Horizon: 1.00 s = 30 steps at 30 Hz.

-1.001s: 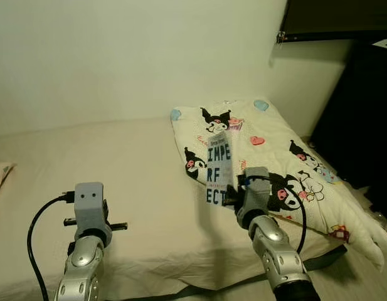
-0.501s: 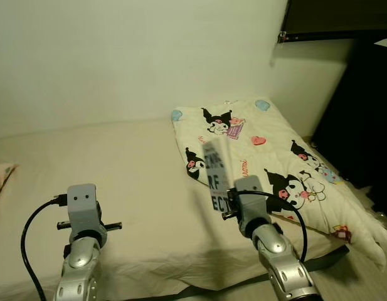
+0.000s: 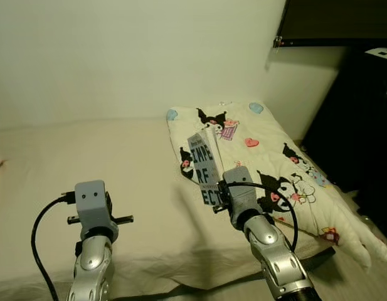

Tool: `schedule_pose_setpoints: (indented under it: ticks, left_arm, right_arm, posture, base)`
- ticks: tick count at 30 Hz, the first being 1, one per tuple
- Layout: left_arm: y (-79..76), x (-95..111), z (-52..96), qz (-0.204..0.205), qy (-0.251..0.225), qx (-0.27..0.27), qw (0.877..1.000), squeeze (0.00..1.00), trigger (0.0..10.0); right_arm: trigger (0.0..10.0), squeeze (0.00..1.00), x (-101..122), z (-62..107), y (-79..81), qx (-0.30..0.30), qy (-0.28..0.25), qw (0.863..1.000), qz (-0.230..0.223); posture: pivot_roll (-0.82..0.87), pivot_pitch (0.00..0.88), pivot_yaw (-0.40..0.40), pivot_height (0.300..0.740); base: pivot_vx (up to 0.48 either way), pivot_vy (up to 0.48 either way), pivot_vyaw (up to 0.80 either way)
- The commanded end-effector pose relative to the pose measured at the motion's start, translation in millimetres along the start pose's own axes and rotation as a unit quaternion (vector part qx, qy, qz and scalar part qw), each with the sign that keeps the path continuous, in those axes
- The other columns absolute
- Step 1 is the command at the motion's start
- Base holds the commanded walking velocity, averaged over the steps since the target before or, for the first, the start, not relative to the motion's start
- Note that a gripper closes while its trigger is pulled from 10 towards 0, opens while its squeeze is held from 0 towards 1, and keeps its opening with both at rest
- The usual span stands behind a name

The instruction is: Clean up the room

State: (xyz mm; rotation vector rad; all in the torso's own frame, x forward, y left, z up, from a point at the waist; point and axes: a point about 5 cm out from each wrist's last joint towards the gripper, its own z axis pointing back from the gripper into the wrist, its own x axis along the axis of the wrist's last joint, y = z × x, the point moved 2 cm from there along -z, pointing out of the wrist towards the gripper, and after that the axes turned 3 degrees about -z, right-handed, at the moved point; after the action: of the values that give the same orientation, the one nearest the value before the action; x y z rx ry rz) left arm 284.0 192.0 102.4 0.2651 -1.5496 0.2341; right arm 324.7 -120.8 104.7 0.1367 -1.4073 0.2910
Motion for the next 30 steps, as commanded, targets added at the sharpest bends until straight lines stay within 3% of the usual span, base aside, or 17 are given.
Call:
schedule_pose_setpoints:
  ticks: [1,2,5,8,10,12,17,20,26,30]
  left_arm:
    - [2.7,2,1.9,-0.008,-0.010,0.003,1.000,0.00,10.0]
    - [4.6,4,2.9,0.002,-0.014,0.003,1.000,0.00,10.0]
    - [6.3,5,2.9,0.003,-0.018,0.005,1.000,0.00,10.0]
    - [6.4,1,1.5,0.028,-0.006,-0.006,1.000,0.00,10.0]
    - [4.7,2,0.8,0.038,-0.004,-0.022,0.999,0.00,10.0]
    - [4.6,2,-1.7,0.024,-0.001,-0.026,0.999,0.00,10.0]
    - [6.2,5,-4.6,0.017,-0.003,-0.025,1.000,0.00,10.0]
    - [4.3,-8,-4.0,-0.001,0.027,-0.036,0.999,0.00,10.0]
    - [1.9,-7,-7.7,0.004,0.030,-0.047,0.998,0.00,10.0]
    - [-8.7,-4,-14.1,-0.005,0.034,-0.075,0.997,0.00,10.0]
  right_arm:
    - [10.0,0.00,13,1.5,0.3,0.009,-0.033,0.999,-0.018]
    - [10.0,0.00,18,0.8,-0.2,0.018,-0.059,0.997,-0.055]
    - [10.0,0.00,18,-0.5,-4.1,0.005,-0.071,0.994,-0.078]
    - [10.0,0.00,7,0.1,-19.5,-0.056,-0.057,0.988,-0.131]
    - [10.0,0.00,7,0.9,-22.6,-0.067,-0.056,0.987,-0.132]
    - [10.0,0.00,4,1.9,-24.3,-0.072,-0.048,0.991,-0.100]
    - [10.0,0.00,2,2.1,-18.8,-0.057,-0.039,0.991,-0.112]
    - [10.0,0.00,-9,3.2,-20.3,-0.076,-0.016,0.993,-0.088]
    - [10.0,0.00,-8,2.2,-17.1,-0.083,-0.020,0.991,-0.102]
    - [10.0,0.00,-5,-2.2,-9.0,-0.060,-0.025,0.994,-0.085]
  posture:
    - [0.00,0.082,-0.129,0.740]
    - [0.01,0.083,-0.131,0.740]
    - [0.01,0.080,-0.121,0.740]
    - [0.00,0.057,-0.087,0.740]
    - [-0.01,0.063,-0.073,0.740]
    - [0.00,0.076,-0.074,0.740]
    - [0.00,0.095,-0.063,0.740]
    - [-0.03,0.071,-0.031,0.740]
    - [-0.04,0.066,-0.007,0.740]
    - [-0.03,0.092,-0.017,0.740]
  base:
    - [0.000,0.000,0.00]
    - [0.000,0.000,0.00]
    - [0.000,0.000,0.00]
    - [0.000,0.000,0.00]
    - [0.000,0.000,0.00]
    - [0.000,0.000,0.00]
    - [0.000,0.000,0.00]
    - [0.000,0.000,0.00]
    - [0.000,0.000,0.00]
    - [0.000,0.000,0.00]
